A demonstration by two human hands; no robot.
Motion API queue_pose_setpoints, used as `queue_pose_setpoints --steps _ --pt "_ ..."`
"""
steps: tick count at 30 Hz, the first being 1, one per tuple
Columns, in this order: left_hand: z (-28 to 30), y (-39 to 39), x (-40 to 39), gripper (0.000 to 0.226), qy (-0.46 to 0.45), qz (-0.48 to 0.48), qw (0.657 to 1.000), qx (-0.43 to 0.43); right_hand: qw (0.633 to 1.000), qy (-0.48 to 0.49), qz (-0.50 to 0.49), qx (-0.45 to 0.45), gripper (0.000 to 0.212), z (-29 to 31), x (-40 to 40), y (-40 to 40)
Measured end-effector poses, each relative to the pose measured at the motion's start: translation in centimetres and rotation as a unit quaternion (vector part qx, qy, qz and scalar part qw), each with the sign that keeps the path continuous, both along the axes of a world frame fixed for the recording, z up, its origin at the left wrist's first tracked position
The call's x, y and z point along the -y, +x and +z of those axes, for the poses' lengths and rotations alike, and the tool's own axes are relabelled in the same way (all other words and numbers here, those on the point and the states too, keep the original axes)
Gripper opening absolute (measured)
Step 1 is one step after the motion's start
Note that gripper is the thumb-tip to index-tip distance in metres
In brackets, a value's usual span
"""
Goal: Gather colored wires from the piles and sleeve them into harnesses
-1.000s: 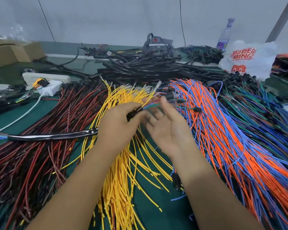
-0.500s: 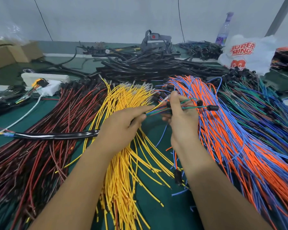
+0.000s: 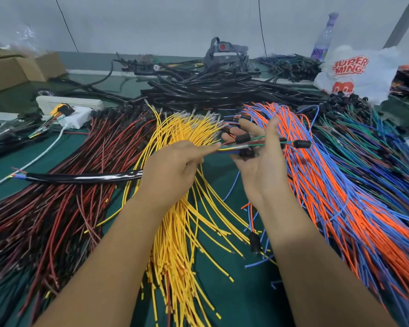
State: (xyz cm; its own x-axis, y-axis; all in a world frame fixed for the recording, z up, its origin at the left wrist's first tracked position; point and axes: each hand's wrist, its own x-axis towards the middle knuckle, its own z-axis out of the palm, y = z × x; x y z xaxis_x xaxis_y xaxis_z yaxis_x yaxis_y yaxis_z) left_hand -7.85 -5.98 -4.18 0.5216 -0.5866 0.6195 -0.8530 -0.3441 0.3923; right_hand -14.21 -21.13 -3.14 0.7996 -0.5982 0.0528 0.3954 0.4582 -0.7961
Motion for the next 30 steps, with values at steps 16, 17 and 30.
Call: queue_pose_setpoints --steps 16,17,30 --pt "0.3 0.7 -1.0 0.056 0.142 0.116 0.982 0.033 0.997 -0.074 0.022 0.030 0.014 -0.4 -0.2 -0.2" --pt "0.3 0.7 -1.0 0.054 0.144 0.112 0.983 0.038 0.996 -0.075 0.023 0.033 0.015 -0.4 -0.2 -0.2" --pt "0.3 0.2 0.4 0.066 0.135 0.087 0.981 0.110 0.981 -0.189 0.046 -0.017 0.017 -0.4 -1.6 -0.4"
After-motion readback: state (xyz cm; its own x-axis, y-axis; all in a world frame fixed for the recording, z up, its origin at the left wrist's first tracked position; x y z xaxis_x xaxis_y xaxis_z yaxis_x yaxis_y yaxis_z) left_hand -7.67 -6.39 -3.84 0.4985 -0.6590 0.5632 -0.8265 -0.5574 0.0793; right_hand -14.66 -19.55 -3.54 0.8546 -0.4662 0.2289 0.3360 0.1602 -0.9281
